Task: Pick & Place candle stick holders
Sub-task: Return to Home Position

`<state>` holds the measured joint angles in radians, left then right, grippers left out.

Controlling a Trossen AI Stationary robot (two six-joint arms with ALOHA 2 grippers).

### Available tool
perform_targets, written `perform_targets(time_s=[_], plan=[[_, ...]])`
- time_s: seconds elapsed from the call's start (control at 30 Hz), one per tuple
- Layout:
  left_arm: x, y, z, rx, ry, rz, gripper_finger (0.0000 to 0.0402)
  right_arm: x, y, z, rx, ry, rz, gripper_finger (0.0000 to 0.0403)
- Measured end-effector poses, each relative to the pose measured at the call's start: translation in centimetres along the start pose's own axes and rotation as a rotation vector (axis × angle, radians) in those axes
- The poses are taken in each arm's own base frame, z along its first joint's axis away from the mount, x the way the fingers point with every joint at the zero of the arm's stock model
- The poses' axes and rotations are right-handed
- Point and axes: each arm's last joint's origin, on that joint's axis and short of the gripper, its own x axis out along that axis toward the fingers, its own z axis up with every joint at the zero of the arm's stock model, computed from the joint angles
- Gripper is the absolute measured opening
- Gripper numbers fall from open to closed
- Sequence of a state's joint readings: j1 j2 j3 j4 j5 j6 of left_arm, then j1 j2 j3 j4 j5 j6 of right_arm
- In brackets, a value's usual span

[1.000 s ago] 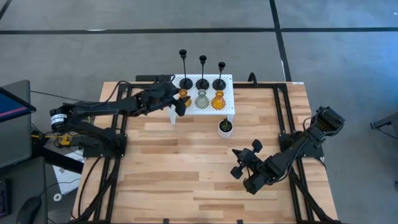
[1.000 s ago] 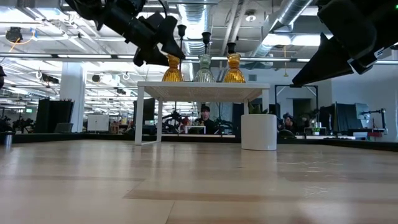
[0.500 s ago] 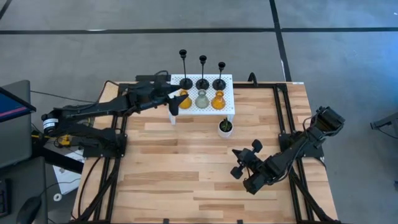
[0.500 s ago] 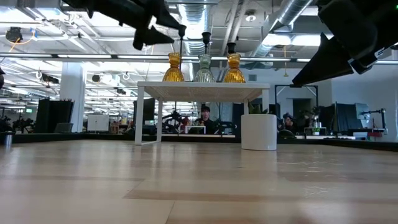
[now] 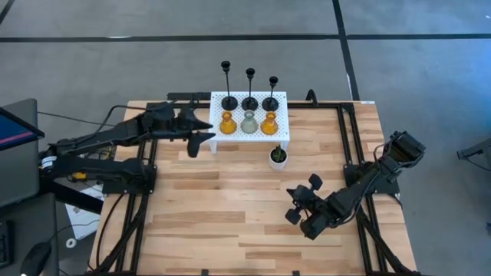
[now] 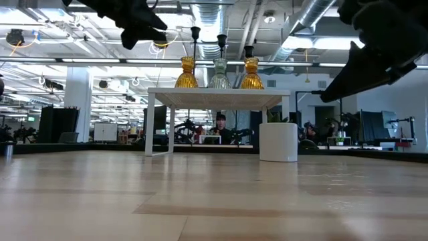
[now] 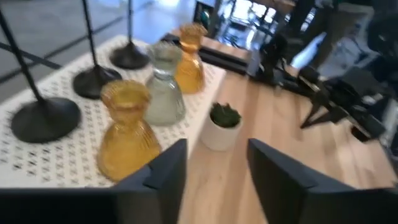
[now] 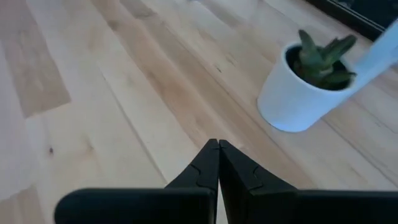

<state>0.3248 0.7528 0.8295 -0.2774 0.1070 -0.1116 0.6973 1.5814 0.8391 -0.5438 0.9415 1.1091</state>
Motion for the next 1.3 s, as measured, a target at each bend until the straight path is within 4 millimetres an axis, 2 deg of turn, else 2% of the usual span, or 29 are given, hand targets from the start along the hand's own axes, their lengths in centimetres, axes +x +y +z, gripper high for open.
perform_targets(time_s=[0.2,0.27,0.37,0.53,0.73,0.87,1.0,1.13,1.3], plan=[[-0.5,-0.5,-0.1,0.006,0.015,-0.147,0.0042,-0.5,-0.1,1.4,-0.033,-0.027,0.049,0.0],[-0.6,-0.7,-0.3,0.039,0.005,-0.169,0.0012,-1.1,-0.4,2.1,-0.052,-0.04,0.068,0.0],[-0.5,-1.3,-1.5,0.104,-0.016,-0.218,0.0008,-2.1,-1.3,3.2,-0.078,-0.06,0.094,0.0],[-0.6,-2.1,-4.6,0.167,-0.098,-0.272,0.0004,-3.9,-2.7,5.1,-0.109,-0.085,0.174,0.0],[-2.1,-2.4,-7.7,0.182,-0.175,-0.246,0.0003,-5.1,-4.5,7.0,-0.157,-0.101,0.252,0.0],[-3.3,-2.9,-8.8,0.186,-0.215,-0.314,0.0003,-5.2,-5.4,8.1,-0.198,-0.113,0.303,0.0],[-4.0,-3.4,-8.9,0.222,-0.255,-0.363,0.0003,-4.9,-6.2,9.2,-0.253,-0.154,0.397,0.0],[-4.2,-3.9,-9.0,0.267,-0.269,-0.321,0.0003,-4.2,-8.2,9.1,-0.268,-0.23,0.474,0.0],[-4.5,-4.6,-9.2,0.319,-0.271,-0.283,0.0003,-3.9,-12.0,7.2,-0.19,-0.284,0.492,0.0]])
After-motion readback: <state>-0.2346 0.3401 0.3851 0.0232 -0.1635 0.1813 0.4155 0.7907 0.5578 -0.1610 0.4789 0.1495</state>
